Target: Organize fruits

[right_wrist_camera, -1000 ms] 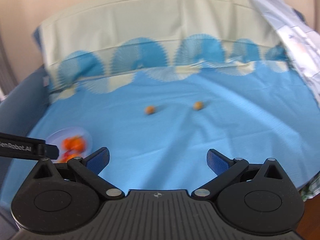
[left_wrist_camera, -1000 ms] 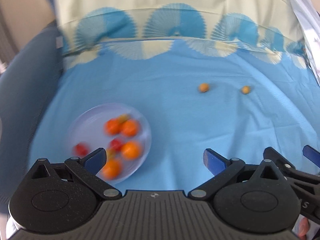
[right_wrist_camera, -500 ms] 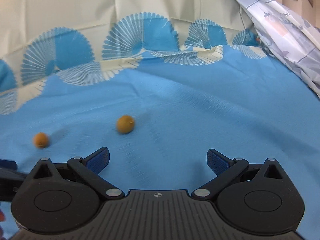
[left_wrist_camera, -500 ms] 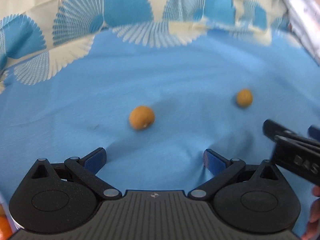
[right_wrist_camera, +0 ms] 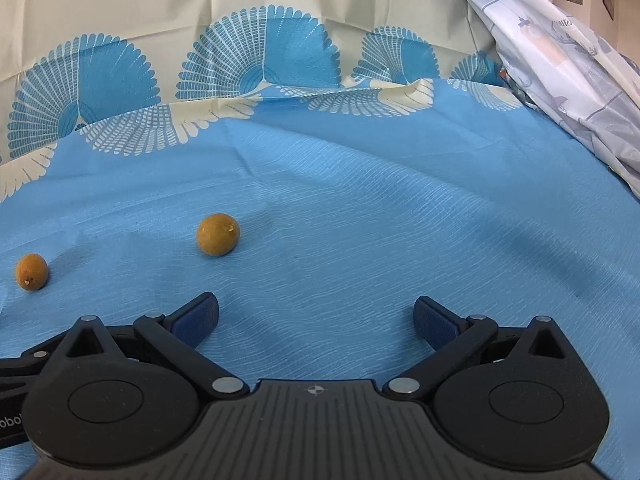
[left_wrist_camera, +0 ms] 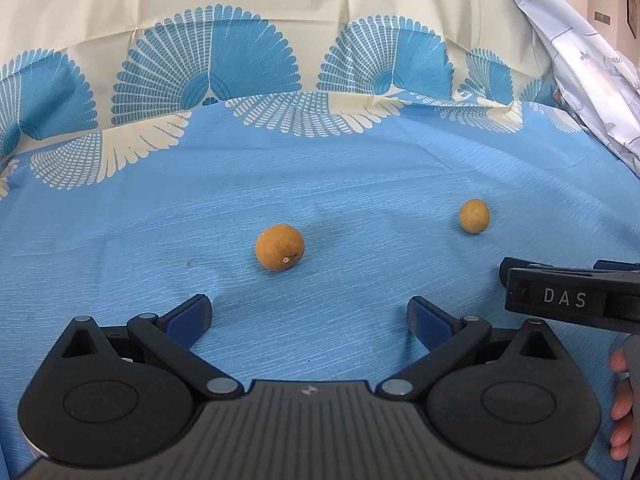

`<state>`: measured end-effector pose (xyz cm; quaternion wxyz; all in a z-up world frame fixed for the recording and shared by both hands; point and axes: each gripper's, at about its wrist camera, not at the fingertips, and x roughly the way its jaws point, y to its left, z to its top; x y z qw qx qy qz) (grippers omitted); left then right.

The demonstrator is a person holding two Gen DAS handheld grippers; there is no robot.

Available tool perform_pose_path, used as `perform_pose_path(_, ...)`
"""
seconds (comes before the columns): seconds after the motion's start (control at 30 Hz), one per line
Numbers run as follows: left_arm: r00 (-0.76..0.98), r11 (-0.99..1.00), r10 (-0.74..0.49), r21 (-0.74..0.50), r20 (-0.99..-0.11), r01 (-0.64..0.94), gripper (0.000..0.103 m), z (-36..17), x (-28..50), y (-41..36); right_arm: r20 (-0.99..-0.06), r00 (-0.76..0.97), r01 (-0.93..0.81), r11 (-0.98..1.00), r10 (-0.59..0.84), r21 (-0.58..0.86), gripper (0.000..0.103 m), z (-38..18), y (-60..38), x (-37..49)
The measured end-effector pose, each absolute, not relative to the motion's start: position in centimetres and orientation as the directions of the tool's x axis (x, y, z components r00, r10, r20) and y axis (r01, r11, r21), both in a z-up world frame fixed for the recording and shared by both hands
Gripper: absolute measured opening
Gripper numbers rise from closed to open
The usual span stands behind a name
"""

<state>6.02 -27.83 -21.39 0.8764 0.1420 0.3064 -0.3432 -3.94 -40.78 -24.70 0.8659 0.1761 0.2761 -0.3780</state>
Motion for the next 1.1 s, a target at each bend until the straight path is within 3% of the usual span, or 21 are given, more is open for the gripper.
perform_pose_path(1.1, 0.579, 0.723, -0.514, 0.044, -0.632, 0.69, 0.103, -21.61, 6.07, -27.91, -0.609, 0.561, 0.751, 0.654, -0.56, 0.09, 0.102, -24.68, -40.81, -3.93)
